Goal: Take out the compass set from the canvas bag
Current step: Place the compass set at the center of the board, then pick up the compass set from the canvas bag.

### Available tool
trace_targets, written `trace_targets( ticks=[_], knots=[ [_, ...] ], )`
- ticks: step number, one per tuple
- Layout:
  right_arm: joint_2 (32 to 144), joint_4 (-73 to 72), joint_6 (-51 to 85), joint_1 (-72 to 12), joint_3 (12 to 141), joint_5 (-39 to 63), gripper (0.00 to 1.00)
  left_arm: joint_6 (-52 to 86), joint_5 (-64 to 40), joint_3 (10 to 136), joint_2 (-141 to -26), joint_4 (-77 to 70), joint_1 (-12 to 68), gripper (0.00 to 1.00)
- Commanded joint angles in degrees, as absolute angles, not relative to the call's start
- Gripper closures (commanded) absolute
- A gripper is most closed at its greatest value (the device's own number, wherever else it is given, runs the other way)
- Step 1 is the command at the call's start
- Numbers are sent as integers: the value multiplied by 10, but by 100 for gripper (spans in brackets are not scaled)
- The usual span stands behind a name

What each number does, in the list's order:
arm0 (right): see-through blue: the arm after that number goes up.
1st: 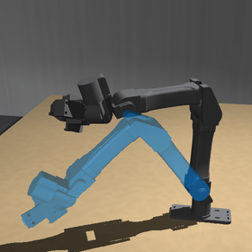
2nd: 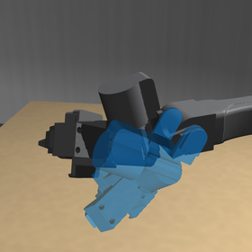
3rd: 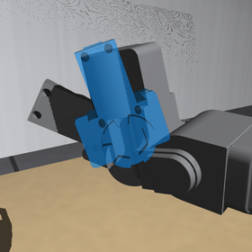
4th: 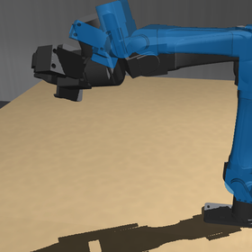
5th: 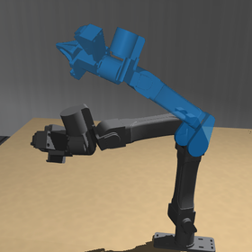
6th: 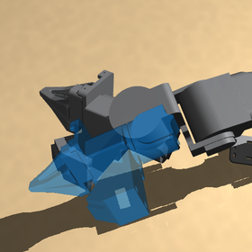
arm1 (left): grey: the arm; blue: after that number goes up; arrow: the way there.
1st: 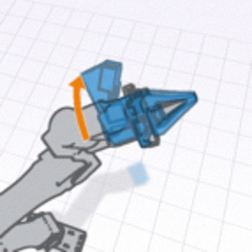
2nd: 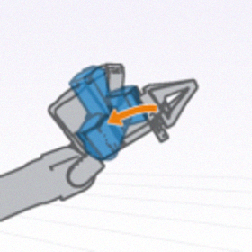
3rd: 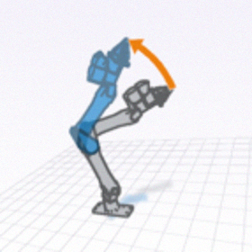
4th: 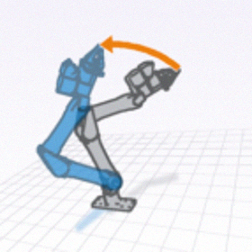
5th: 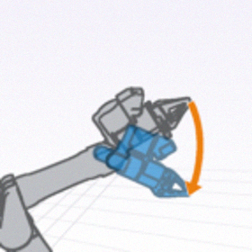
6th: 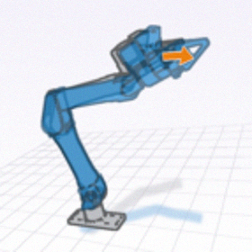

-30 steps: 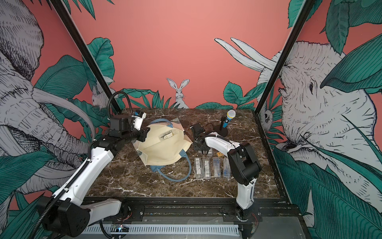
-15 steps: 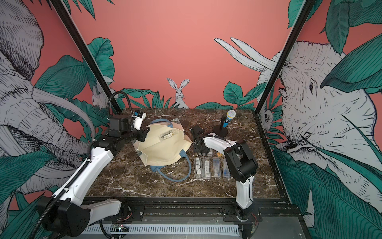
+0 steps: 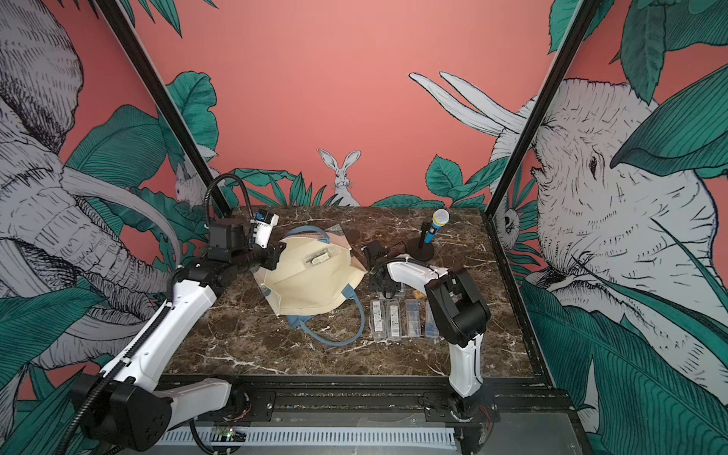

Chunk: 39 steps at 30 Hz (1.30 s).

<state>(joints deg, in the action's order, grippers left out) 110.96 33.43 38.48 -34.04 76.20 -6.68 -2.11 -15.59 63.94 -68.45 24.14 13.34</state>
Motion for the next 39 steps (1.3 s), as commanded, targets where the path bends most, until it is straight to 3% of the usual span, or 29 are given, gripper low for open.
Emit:
trace_targets(
  ticks=[1, 8, 10, 12, 14, 18, 21, 24, 29, 39],
  knots=[
    [1091, 338, 410, -339, 759, -78, 40, -15, -168, 650, -673, 241, 132, 100],
    [965, 396, 334, -343, 763, -94, 42, -11, -178, 652, -677, 238, 130, 100],
    [922, 374, 232, -345, 737, -72, 44, -9, -184, 651, -680, 236, 130, 100],
    [856, 301, 99, -357, 683, -6, 52, -7, -188, 651, -680, 233, 130, 100],
    [799, 222, -36, -376, 623, 112, 51, -7, -192, 652, -680, 234, 130, 100],
    [735, 114, -246, -441, 568, 182, 55, -9, -195, 655, -676, 241, 130, 100],
    [783, 91, -384, -502, 592, 149, 56, -11, -200, 657, -676, 243, 130, 100],
    [871, 63, -524, -539, 629, 97, 47, -11, -206, 659, -677, 245, 130, 100],
    [1050, 67, -682, -534, 764, 24, 45, -12, -217, 657, -679, 246, 132, 100],
    [1261, 45, -754, -489, 955, 11, 43, -7, -228, 655, -674, 246, 142, 100]
  ],
)
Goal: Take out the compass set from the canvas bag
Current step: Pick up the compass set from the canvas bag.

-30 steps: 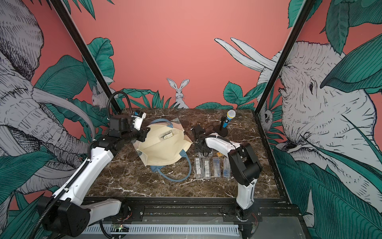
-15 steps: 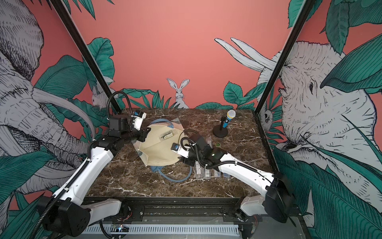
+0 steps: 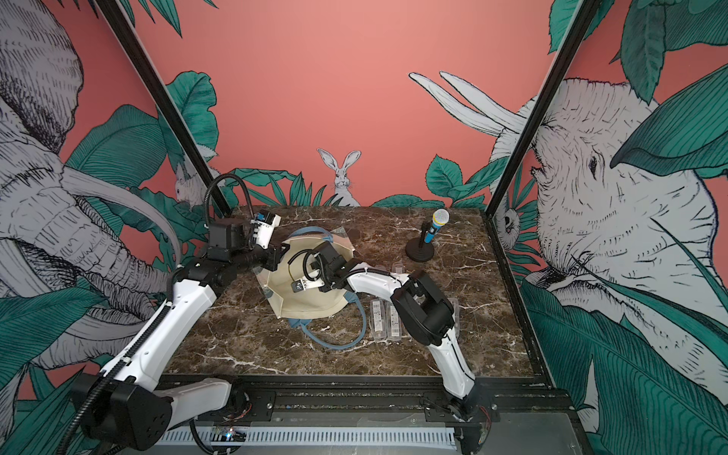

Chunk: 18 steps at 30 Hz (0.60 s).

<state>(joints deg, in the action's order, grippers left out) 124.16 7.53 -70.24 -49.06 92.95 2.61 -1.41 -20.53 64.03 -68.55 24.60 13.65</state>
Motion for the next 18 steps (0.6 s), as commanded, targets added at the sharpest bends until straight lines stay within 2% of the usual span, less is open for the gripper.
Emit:
trace_targets(
  ticks=[1, 11, 18],
  knots=[
    [1270, 38, -754, -488, 959, 10, 43, -7, -230, 656, -674, 246, 142, 100],
    [1353, 25, -687, -473, 1040, 1, 40, -4, -255, 656, -675, 245, 144, 100],
    [1459, 253, -527, -468, 1246, -68, 41, -5, -252, 656, -671, 246, 144, 100]
  ],
)
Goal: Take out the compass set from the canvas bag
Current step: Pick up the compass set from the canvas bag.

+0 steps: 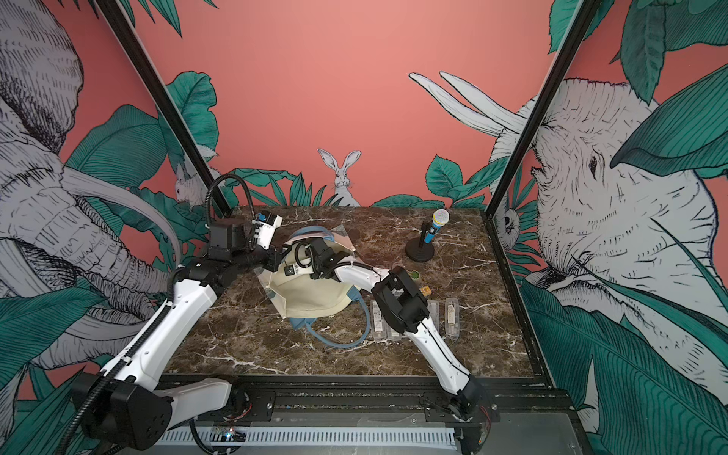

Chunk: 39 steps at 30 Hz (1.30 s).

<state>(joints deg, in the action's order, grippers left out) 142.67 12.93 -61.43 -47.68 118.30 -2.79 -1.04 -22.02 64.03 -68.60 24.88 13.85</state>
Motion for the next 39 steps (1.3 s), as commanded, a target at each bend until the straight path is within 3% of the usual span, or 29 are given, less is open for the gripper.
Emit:
trace_targets(
  ticks=[1, 5, 15, 25, 32, 39],
  knots=[
    [1471, 288, -495, -468, 1275, -68, 43, -6, -251, 656, -671, 246, 144, 100],
    [1496, 378, -398, -472, 1347, -38, 52, -7, -247, 656, -673, 247, 144, 100],
    [1463, 405, -239, -483, 1366, 36, 61, -10, -238, 658, -681, 247, 144, 100],
    [1448, 400, -77, -485, 1377, 123, 61, -8, -238, 659, -686, 245, 144, 100],
    [1483, 475, 100, -483, 1441, 132, 58, -8, -236, 657, -686, 245, 144, 100],
    [1447, 511, 125, -483, 1334, 93, 42, -13, -226, 659, -682, 250, 142, 100]
  ],
)
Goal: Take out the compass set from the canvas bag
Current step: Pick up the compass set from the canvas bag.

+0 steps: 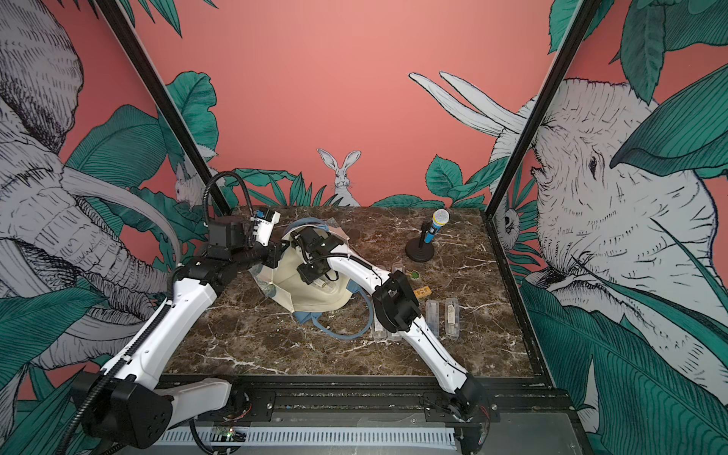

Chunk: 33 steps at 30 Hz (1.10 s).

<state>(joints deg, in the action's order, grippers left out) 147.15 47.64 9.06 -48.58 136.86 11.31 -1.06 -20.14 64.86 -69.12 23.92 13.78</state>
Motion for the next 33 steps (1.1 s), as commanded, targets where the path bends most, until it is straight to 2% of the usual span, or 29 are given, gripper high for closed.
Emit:
trace_targets(
  ticks=[1, 8, 12, 19, 25, 33],
  knots=[
    [1445, 518, 119, -483, 1328, 88, 40, -14, -225, 659, -681, 251, 142, 100],
    [1436, 575, 87, -484, 1322, 59, 24, -17, -216, 659, -679, 254, 143, 100],
    [1419, 574, 83, -487, 1300, 44, 23, -17, -215, 659, -681, 254, 143, 100],
    [1420, 585, 96, -490, 1316, 63, 46, -16, -212, 663, -686, 254, 141, 100],
    [1385, 596, 104, -490, 1323, 69, 54, -15, -200, 669, -692, 259, 141, 100],
    [1238, 558, 125, -490, 1230, 107, 56, 12, -141, 692, -699, 279, 137, 100]
  ],
)
